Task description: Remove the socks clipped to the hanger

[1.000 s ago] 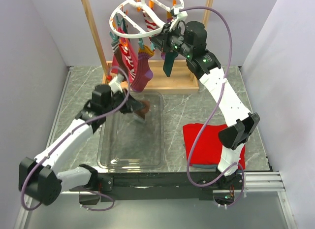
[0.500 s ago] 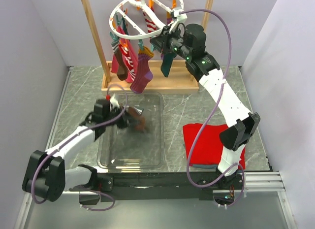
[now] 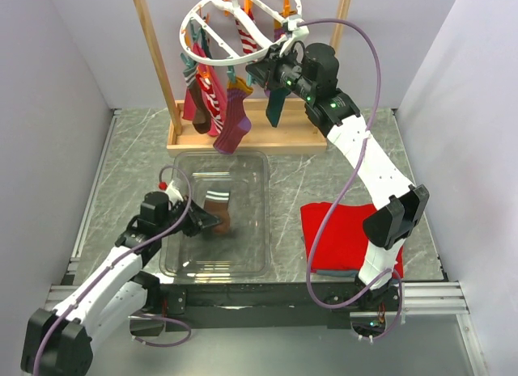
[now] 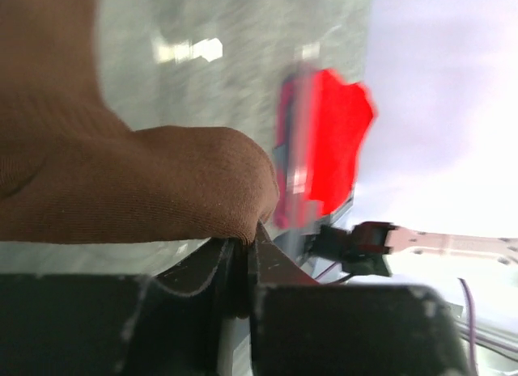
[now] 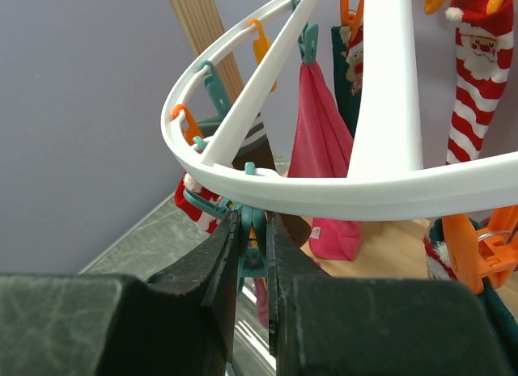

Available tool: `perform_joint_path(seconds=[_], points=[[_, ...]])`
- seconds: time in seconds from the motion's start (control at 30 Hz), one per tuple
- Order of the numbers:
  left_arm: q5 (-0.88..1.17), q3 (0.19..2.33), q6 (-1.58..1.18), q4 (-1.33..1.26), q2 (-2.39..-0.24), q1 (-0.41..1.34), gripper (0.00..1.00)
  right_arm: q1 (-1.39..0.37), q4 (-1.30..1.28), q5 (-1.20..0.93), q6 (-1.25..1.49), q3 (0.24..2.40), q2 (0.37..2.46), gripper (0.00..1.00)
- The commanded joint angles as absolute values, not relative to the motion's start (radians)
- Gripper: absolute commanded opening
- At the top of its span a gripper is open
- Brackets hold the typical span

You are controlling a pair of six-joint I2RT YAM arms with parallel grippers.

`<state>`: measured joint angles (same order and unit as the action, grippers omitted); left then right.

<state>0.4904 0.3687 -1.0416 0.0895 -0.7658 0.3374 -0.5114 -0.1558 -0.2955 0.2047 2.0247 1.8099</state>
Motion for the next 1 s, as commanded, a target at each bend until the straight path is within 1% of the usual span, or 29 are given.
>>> perform_joint_path(seconds=[0.0,0.03,0.07,0.1,0.13,0.17,0.27,0.3,0.33,0.37,0.47,0.5,0.57,0.6,0.67,0.73,0.77,0.8,0.87,0.9,0.97], points=[[0.520,0.302,-1.057,0.069,-0.799,0.341,0.18,-0.506,-0.202,-0.308,0.216,1.997,1.761,0.00],[0.529,0.299,-1.052,0.071,-0.796,0.341,0.22,-0.508,-0.206,-0.308,0.216,1.997,1.759,0.00],[0.532,0.298,-1.046,0.078,-0.790,0.341,0.32,-0.508,-0.207,-0.307,0.216,1.999,1.761,0.00],[0.535,0.301,-1.031,0.103,-0.770,0.341,0.39,-0.506,-0.212,-0.307,0.215,2.002,1.761,0.00],[0.549,0.305,-1.022,0.116,-0.756,0.341,0.48,-0.506,-0.213,-0.305,0.215,2.005,1.763,0.01],[0.554,0.311,-1.014,0.136,-0.741,0.341,0.62,-0.506,-0.216,-0.305,0.213,2.008,1.766,0.02],[0.568,0.360,-0.996,0.239,-0.654,0.341,0.73,-0.508,-0.233,-0.304,0.209,2.019,1.769,0.10],[0.558,0.398,-0.993,0.271,-0.600,0.341,0.75,-0.506,-0.244,-0.298,0.207,2.023,1.773,0.12],[0.523,0.416,-0.988,0.346,-0.575,0.341,0.81,-0.508,-0.248,-0.293,0.207,2.029,1.773,0.15],[0.502,0.454,-0.986,0.380,-0.551,0.341,0.84,-0.506,-0.255,-0.290,0.207,2.029,1.772,0.17],[0.436,0.524,-0.983,0.517,-0.480,0.341,0.85,-0.508,-0.290,-0.269,0.207,2.037,1.769,0.22],[0.417,0.540,-0.983,0.550,-0.471,0.341,0.85,-0.508,-0.298,-0.256,0.206,2.042,1.769,0.26],[0.384,0.572,-0.986,0.616,-0.430,0.341,0.87,-0.506,-0.327,-0.245,0.204,2.042,1.766,0.37],[0.370,0.581,-0.983,0.627,-0.417,0.341,0.88,-0.508,-0.340,-0.236,0.206,2.049,1.763,0.44],[0.360,0.600,-0.968,0.647,-0.396,0.341,0.88,-0.508,-0.398,-0.210,0.212,2.063,1.766,0.49],[0.388,0.583,-0.972,0.647,-0.399,0.341,0.89,-0.511,-0.439,-0.190,0.215,2.077,1.763,0.62],[0.447,0.568,-0.971,0.629,-0.405,0.341,0.92,-0.515,-0.463,-0.183,0.215,2.072,1.749,0.66],[0.477,0.552,-0.973,0.620,-0.408,0.341,0.95,-0.515,-0.472,-0.176,0.213,2.053,1.738,0.76],[0.483,0.522,-0.973,0.644,-0.399,0.341,0.96,-0.525,-0.507,-0.154,0.210,2.034,1.708,0.80],[0.445,0.519,-0.973,0.650,-0.387,0.341,0.96,-0.525,-0.520,-0.144,0.209,2.013,1.697,0.82],[0.407,0.512,-0.979,0.635,-0.347,0.341,0.91,-0.534,-0.520,-0.118,0.204,1.968,1.646,0.85]])
